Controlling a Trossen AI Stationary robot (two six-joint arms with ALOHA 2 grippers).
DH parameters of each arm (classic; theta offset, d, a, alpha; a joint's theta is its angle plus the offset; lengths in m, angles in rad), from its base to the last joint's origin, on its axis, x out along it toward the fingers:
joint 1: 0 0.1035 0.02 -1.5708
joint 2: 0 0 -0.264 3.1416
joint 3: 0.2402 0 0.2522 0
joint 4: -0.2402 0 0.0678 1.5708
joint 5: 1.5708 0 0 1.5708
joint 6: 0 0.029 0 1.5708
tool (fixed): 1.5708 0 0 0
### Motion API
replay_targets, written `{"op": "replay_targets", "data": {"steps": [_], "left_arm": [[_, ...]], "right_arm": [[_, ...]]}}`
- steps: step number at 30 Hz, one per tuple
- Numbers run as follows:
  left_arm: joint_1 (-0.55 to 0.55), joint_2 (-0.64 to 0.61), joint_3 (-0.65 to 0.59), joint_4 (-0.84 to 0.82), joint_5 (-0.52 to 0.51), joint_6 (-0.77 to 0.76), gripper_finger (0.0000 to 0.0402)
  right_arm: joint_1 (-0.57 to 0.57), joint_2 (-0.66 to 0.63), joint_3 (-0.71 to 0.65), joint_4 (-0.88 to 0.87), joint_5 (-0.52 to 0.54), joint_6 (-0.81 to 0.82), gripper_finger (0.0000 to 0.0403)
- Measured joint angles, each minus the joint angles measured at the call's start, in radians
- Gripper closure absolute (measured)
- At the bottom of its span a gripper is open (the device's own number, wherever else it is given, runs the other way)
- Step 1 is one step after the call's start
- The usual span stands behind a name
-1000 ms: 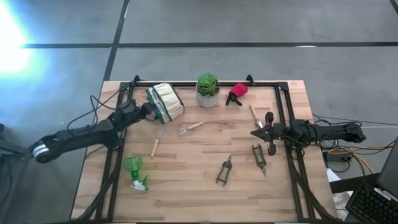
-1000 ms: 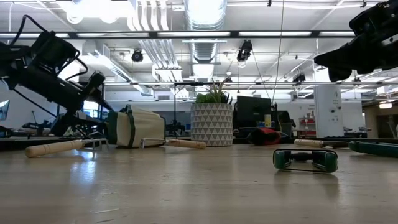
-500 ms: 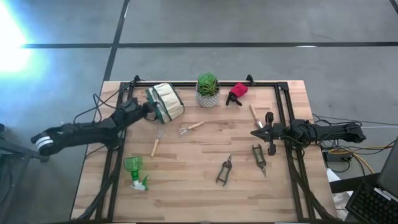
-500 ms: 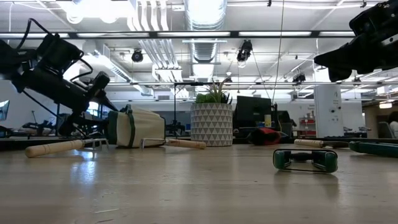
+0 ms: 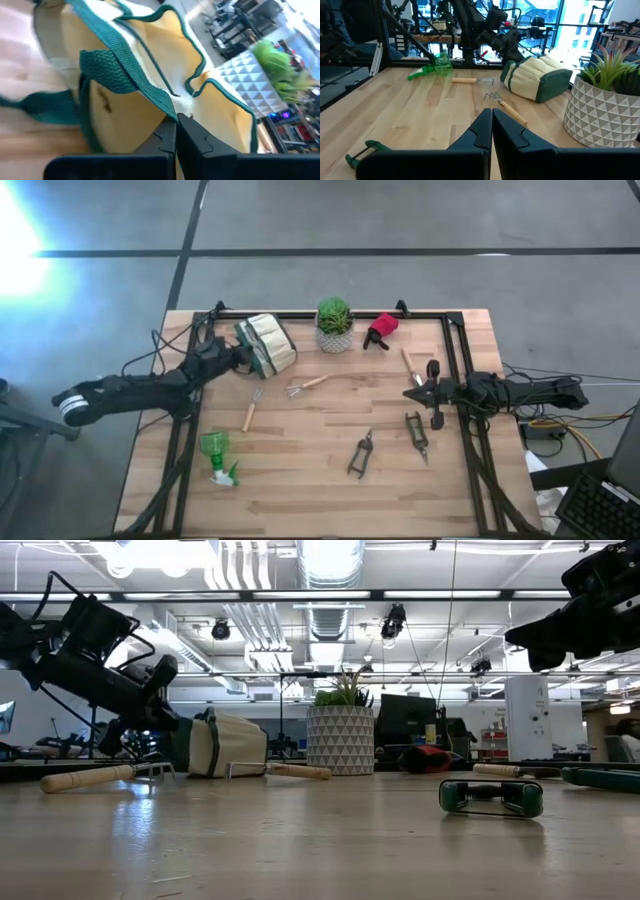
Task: Pick & Place Garden tools in Gardening bag
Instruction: Move the white gardening bag to the center of the table
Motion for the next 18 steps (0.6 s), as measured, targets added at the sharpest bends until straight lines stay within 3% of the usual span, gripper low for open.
{"op": "replay_targets", "data": {"steps": [11, 18], "left_arm": [[0.0, -0.003, 0.034, 0.074, 0.142, 0.05, 0.0399], [0.001, -0.003, 0.172, -0.047, 0.231, 0.118, 0.04]], "right_arm": [[0.0, 0.0, 0.0, 0.0, 0.0, 0.0, 0.0394], [0.0, 0.0, 0.0, 0.0, 0.0, 0.0, 0.0394]]}}
